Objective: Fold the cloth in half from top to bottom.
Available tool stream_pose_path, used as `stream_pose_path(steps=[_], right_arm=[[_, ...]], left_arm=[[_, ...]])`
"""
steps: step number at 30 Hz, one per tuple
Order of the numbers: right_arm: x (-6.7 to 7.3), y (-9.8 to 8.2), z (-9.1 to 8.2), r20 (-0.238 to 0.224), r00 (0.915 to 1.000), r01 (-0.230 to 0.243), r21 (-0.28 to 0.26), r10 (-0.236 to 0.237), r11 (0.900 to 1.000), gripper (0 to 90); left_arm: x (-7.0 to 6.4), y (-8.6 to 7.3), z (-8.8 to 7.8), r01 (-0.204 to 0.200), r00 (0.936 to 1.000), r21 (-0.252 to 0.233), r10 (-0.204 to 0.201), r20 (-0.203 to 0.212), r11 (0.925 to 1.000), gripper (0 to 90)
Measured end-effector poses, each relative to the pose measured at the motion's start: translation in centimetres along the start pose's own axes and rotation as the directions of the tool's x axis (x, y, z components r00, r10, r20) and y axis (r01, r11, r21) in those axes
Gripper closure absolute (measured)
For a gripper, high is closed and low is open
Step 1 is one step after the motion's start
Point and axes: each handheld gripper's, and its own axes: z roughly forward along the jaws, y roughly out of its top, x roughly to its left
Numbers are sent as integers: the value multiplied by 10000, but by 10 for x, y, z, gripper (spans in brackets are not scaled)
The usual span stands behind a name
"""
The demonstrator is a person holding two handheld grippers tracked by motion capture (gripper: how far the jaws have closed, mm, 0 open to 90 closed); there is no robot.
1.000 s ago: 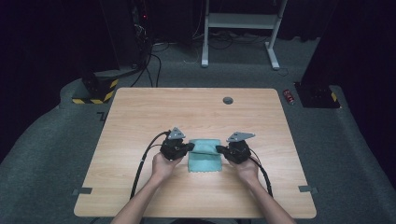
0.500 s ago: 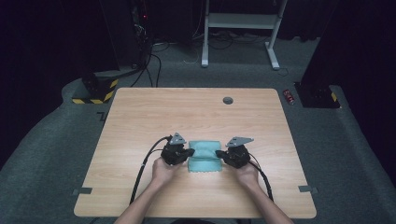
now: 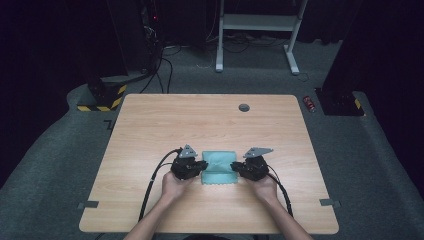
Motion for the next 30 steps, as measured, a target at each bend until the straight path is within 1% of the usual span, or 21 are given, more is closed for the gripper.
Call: stream_pose_path(steps=[2,4,5,9,10,11,13,16,20,23,26,28,30], right_arm=[[0,1,0,8,10000,-75,-5,75,10000,838],[1,1,0,-12,9999,109,9,-109,9999,888],[2,1,-1,-27,9999,163,54,-163,9999,893],[6,0,-4,-65,9992,394,33,-394,9992,894],[7,-1,-5,-104,9988,486,26,-485,9988,894],[8,-2,-7,-108,9987,504,19,-503,9987,894],[10,-3,-8,-152,9983,556,17,-556,9985,894],[13,-5,-9,-168,9974,699,46,-698,9975,894],[16,-10,-10,-131,9952,969,206,-966,9951,890],[15,-15,-12,-171,9963,852,279,-848,9960,880],[14,-18,-14,-280,9965,792,314,-783,9964,834],[15,-20,-17,-330,9968,732,299,-722,9969,809],[15,-21,-21,-366,9971,667,148,-662,9977,790]], left_arm=[[0,-1,1,55,10000,117,-56,66,9999,842],[0,-1,2,41,9999,194,-44,139,9998,872],[0,-1,2,43,9998,222,-47,174,9997,880],[-4,-1,-1,-23,9995,207,16,328,9998,885],[-6,-1,-2,-82,9994,193,76,349,9998,885],[-7,-1,-3,-199,9991,224,191,366,9995,885],[-10,-2,-4,-292,9988,244,282,391,9993,886],[-11,-6,-5,-382,9985,335,368,411,9987,887],[-13,-14,-6,-352,9986,437,334,398,9984,887],[-15,-19,-6,-268,9988,441,250,414,9987,885],[-16,-22,-6,-309,9986,470,287,452,9984,873],[-17,-23,-8,-245,9985,452,222,499,9987,842],[-18,-23,-11,-189,9986,269,175,507,9995,813]])
